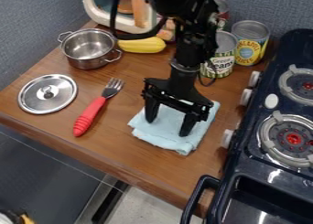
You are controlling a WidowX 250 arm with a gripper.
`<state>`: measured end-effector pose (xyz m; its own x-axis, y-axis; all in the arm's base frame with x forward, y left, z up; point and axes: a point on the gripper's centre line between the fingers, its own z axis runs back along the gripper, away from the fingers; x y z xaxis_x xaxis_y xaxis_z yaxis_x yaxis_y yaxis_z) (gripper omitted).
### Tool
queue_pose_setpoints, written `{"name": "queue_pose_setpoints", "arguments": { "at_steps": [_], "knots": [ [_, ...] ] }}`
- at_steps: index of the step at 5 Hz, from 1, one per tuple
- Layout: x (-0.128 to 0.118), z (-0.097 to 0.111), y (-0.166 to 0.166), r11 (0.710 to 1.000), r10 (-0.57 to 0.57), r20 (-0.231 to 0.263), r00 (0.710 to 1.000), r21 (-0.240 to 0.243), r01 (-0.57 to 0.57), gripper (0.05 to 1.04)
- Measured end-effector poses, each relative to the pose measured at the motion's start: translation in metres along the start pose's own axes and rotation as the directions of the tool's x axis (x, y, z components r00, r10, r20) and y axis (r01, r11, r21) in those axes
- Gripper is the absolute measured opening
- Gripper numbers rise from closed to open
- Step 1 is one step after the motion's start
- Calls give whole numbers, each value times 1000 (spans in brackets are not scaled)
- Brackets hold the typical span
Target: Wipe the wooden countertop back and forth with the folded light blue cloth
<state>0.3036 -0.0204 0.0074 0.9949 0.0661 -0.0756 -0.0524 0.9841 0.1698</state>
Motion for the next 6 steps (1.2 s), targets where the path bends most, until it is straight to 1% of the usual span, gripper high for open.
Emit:
{"name": "queue_pose_setpoints", "arguments": {
  "at_steps": [1, 2, 3, 4, 5, 6],
  "knots": [
    [-3, 0, -3, 996, -50, 49, 998, 73, 47, 999],
    [-6, -1, -2, 993, -86, 102, 991, 91, 76, 999],
    [-9, -5, 4, 995, -97, 127, 987, -18, 100, 999],
    [-5, -8, 8, 976, -134, 154, 979, -151, 157, 1001],
    [5, -6, 12, 974, -116, 141, 983, -175, 140, 1001],
    [15, -6, 14, 990, -107, 95, 990, -86, 115, 1001]
  ]
}}
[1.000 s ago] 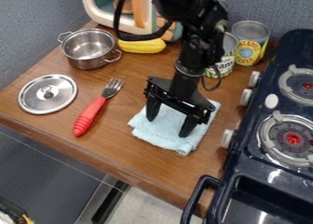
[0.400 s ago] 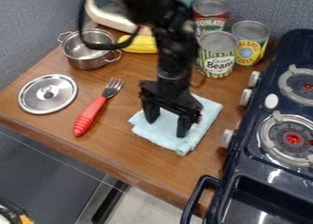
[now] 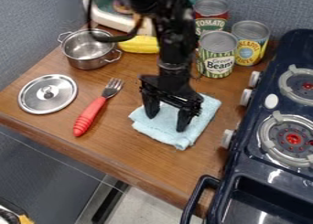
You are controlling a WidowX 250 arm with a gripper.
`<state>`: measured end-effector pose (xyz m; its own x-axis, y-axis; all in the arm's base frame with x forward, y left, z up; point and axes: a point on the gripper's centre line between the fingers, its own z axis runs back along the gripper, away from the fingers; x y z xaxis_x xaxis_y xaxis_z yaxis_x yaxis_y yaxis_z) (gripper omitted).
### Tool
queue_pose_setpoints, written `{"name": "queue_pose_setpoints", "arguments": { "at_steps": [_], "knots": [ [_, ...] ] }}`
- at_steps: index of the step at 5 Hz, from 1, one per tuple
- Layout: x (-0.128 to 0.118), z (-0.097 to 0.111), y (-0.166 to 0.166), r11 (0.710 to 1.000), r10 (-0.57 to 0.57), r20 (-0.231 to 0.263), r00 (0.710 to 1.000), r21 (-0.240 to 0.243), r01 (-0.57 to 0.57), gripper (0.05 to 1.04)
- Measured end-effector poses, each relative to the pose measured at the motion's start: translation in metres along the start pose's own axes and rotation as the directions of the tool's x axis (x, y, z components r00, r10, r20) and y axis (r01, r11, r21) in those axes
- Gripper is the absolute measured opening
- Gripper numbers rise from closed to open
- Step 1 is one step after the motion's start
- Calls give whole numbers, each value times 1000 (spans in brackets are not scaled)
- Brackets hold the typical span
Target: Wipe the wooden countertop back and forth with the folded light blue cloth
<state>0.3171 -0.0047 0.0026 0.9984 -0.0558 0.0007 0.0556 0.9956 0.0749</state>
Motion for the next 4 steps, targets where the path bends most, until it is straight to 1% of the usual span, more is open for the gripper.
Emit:
{"name": "queue_pose_setpoints", "arguments": {
  "at_steps": [1, 2, 3, 4],
  "knots": [
    [15, 4, -5, 995, -11, 0, 1000, 97, 11, 1001],
    [36, 6, -3, 991, -21, 46, 999, 134, 15, 1001],
    [48, 7, -3, 994, 12, 72, 997, 106, -19, 1001],
    [51, 6, 1, 998, 33, 87, 996, 59, -38, 1001]
  ]
}}
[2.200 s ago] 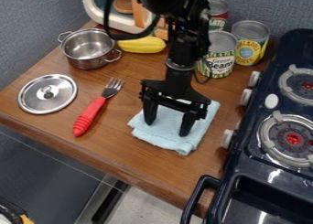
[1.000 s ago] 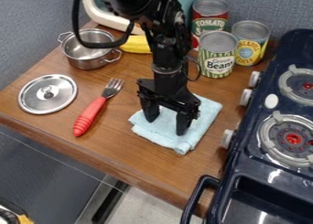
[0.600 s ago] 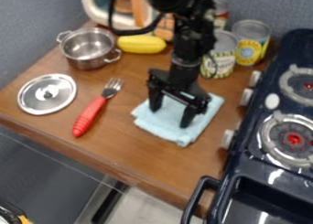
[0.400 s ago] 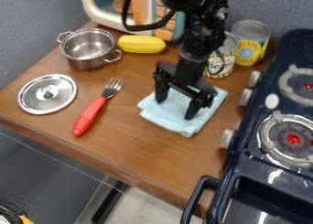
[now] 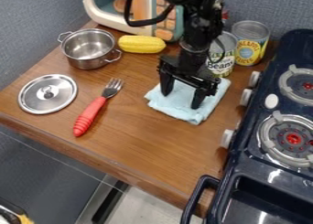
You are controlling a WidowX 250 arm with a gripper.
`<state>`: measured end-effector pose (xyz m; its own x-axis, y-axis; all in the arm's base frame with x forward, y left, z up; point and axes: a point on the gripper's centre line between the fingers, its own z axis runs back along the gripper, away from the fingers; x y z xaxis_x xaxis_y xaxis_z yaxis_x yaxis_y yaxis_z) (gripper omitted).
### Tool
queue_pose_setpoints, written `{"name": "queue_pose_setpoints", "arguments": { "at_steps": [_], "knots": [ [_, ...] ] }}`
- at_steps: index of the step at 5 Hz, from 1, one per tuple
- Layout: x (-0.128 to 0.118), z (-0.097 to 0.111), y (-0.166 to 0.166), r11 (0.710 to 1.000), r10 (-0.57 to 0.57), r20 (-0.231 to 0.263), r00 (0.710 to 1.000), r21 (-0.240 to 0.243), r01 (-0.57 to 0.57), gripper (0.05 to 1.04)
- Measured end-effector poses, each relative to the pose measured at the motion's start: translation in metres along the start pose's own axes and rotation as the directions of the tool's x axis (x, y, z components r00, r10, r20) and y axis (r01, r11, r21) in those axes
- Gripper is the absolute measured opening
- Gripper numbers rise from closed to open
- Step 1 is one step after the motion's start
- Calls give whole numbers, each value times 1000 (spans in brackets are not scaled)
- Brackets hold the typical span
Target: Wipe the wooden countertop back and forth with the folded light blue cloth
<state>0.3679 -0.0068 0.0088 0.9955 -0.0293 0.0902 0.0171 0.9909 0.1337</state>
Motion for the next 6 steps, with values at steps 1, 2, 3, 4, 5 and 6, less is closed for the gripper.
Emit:
{"name": "queue_pose_setpoints", "arguments": {
  "at_steps": [1, 2, 3, 4, 5, 6],
  "knots": [
    [-8, -1, 1, 999, 8, -10, 1000, -34, -8, 1001],
    [-41, -1, 0, 998, 9, -57, 998, -69, -12, 998],
    [-82, 4, -7, 998, -41, -135, 990, -53, 34, 998],
    [-99, 7, -11, 995, -75, -162, 984, -81, 63, 998],
    [-104, 7, -11, 995, -81, -169, 982, -76, 69, 998],
    [-96, 6, -10, 996, -78, -171, 982, -59, 69, 999]
  ]
}}
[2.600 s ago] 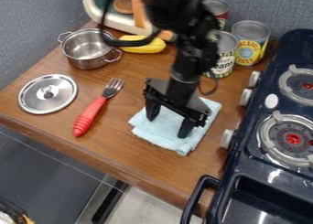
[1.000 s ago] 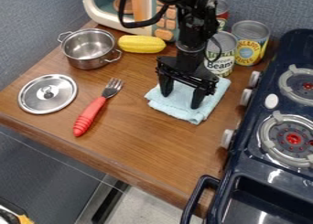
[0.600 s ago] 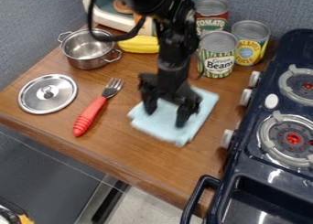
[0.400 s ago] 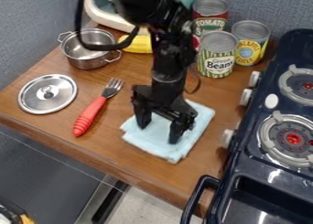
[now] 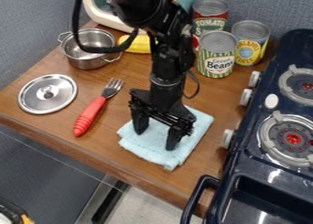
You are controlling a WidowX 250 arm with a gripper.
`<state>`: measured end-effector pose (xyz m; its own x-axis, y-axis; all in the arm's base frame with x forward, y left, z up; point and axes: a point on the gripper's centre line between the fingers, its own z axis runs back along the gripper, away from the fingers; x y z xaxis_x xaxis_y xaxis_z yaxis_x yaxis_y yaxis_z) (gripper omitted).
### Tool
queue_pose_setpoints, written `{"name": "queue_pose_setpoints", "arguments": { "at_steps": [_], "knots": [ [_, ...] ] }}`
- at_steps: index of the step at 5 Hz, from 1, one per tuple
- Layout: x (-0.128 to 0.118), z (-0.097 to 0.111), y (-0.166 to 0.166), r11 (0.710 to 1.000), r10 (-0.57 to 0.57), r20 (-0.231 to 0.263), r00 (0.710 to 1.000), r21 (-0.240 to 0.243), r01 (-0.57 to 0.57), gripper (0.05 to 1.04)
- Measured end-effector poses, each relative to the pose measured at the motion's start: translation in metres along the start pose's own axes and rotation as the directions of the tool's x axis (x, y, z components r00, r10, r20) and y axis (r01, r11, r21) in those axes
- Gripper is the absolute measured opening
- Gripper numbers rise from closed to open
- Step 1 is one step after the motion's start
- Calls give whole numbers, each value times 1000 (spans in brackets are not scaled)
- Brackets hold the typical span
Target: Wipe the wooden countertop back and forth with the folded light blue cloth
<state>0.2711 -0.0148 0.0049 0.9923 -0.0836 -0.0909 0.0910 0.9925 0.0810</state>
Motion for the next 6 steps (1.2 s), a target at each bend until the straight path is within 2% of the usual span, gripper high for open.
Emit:
{"name": "queue_pose_setpoints", "arguments": {
  "at_steps": [1, 2, 3, 6],
  "knots": [
    [20, 2, 2, 1000, 1, -8, 1000, 17, -1, 999],
    [61, 6, 10, 999, 28, 59, 998, 17, -29, 998],
    [76, 9, 13, 999, 31, 90, 995, 22, -33, 998],
    [61, 10, 12, 999, 39, 103, 994, 16, -40, 998]
  ]
}}
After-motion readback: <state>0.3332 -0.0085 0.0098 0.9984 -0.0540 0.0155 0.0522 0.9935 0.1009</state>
